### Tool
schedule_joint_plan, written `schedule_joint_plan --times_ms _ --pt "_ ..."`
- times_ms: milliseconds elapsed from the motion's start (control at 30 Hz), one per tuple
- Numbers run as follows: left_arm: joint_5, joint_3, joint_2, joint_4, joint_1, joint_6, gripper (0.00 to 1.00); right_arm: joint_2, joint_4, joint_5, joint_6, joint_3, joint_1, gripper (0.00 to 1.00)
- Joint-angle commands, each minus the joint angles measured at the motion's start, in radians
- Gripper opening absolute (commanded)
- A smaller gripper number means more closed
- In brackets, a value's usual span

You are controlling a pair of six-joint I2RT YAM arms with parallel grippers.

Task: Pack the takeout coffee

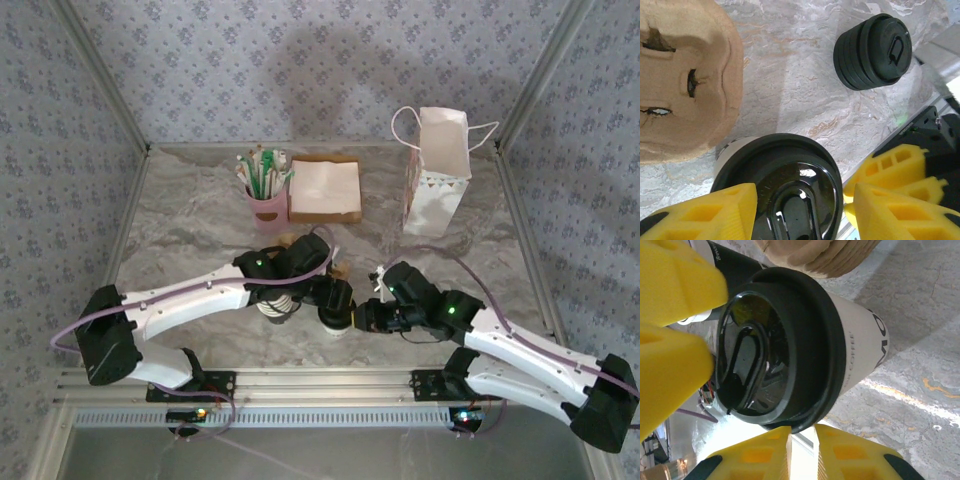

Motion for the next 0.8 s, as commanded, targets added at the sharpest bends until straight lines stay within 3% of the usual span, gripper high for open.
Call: schedule_joint_plan --times_ms 0,167,767 --pt "-0.007 -0.007 -0.053 -0.013 0.007 -0.004 0.55 0.024 0.023 0.03 0.024 -0.013 -0.004 0.21" --pt "-0.027 -0.049 -0.104 -0.029 0.007 -0.02 0.61 0.042 0.014 0.007 0.014 -0.01 -0.038 0.21" --pt "-0.041 -0.047 -0.105 -0.053 0.006 -0.021 0.63 0.201 -0.017 -0.087 -0.159 0.136 -0.235 0.2"
